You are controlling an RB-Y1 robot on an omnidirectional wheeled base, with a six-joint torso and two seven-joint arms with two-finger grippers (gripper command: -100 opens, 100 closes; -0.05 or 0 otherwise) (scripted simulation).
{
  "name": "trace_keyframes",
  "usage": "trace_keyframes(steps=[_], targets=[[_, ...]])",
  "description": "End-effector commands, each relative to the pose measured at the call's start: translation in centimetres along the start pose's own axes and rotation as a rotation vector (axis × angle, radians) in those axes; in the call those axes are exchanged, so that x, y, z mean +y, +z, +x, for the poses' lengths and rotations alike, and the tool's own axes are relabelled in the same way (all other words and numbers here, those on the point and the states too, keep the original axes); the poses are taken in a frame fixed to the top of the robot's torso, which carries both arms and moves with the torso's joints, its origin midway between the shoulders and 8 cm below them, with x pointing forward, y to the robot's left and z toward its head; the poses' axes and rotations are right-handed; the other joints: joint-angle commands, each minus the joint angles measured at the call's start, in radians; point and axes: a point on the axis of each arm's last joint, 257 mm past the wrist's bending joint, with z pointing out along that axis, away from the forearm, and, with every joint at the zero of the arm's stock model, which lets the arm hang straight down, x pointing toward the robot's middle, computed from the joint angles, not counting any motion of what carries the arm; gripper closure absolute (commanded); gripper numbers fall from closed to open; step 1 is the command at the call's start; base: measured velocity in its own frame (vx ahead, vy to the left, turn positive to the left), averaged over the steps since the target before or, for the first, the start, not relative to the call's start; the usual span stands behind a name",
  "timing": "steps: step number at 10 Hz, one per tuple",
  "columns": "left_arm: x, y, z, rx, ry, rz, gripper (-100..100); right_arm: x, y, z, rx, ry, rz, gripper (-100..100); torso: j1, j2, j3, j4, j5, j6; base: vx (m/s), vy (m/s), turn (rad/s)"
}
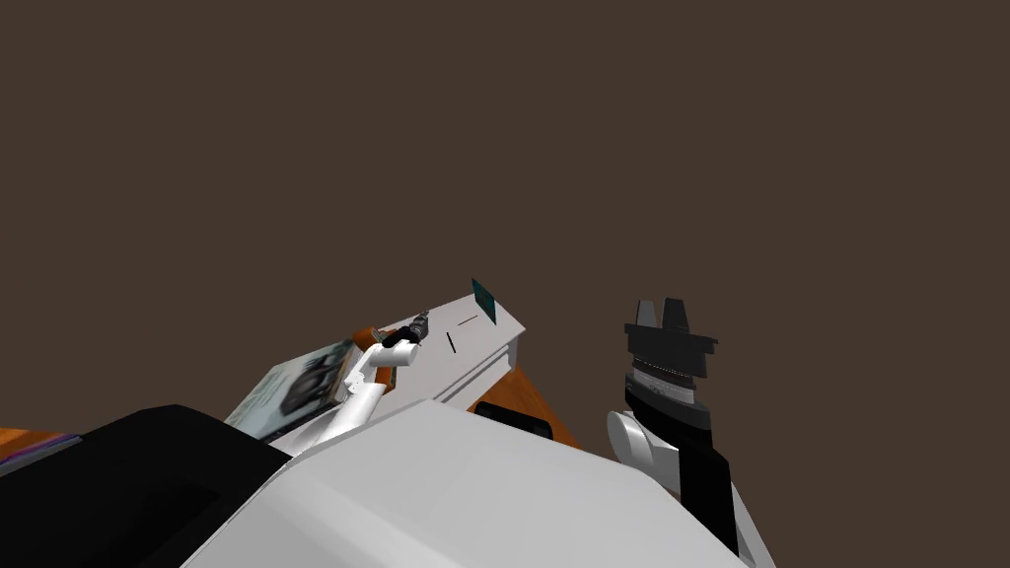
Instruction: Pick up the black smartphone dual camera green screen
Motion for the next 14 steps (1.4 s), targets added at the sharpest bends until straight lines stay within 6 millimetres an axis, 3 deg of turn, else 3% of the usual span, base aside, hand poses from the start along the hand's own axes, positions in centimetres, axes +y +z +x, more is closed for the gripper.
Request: trace_keyframes(steps=[1, 2, 3, 5, 6, 8, 9, 11, 14], targets=[[1.6, 0.6, -1.8, -0.028, -0.033, -0.063, -100, 0.0, 0.0, 0.0, 0.000, 0.000, 0.000, 0, 0.000, 0.000, 0.000, 0.000, 0.000, 0.000, -0.016, 0.022, -0.173], [2.2, 0.6, -1.9, -0.032, -0.033, -0.090, -100, 0.0, 0.0, 0.0, 0.000, 0.000, 0.000, 0, 0.000, 0.000, 0.000, 0.000, 0.000, 0.001, -0.016, 0.029, -0.132], [3.1, 1.0, -3.4, -0.056, -0.068, -0.131, -100, 0.0, 0.0, 0.0, 0.000, 0.000, 0.000, 0, 0.001, 0.000, 0.000, 0.000, 0.000, 0.000, -0.020, 0.039, -0.210], [4.3, 0.8, -3.5, -0.061, -0.069, -0.179, -100, 0.0, 0.0, 0.0, 0.000, 0.000, 0.000, 0, 0.001, 0.001, 0.000, 0.000, 0.000, 0.000, -0.013, 0.026, -0.039], [5.1, 1.1, -4.9, -0.085, -0.105, -0.216, -100, 0.0, 0.0, 0.0, 0.000, 0.000, 0.000, 0, 0.000, 0.000, 0.000, 0.000, 0.000, 0.000, -0.016, 0.014, -0.191], [6.2, 0.9, -4.9, -0.089, -0.106, -0.258, -100, 0.0, 0.0, 0.0, 0.000, 0.000, 0.000, 0, 0.000, 0.000, 0.000, 0.000, 0.000, 0.000, -0.010, 0.019, -0.061], [7.1, 1.0, -6.2, -0.112, -0.145, -0.300, -100, 0.0, 0.0, 0.0, 0.000, 0.000, 0.000, 0, -0.001, 0.000, 0.000, 0.000, 0.000, 0.000, -0.014, 0.019, -0.175], [8.0, 0.7, -6.2, -0.116, -0.146, -0.336, -100, 0.0, 0.0, 0.0, 0.000, 0.000, 0.000, 0, 0.000, 0.000, 0.000, 0.000, 0.000, 0.000, -0.011, 0.019, -0.063], [10.2, 0.5, -8.4, -0.159, -0.228, -0.440, -100, 0.0, 0.0, 0.0, 0.000, 0.000, 0.000, 0, 0.000, 0.000, 0.000, 0.000, 0.000, 0.000, -0.015, 0.021, -0.164]])
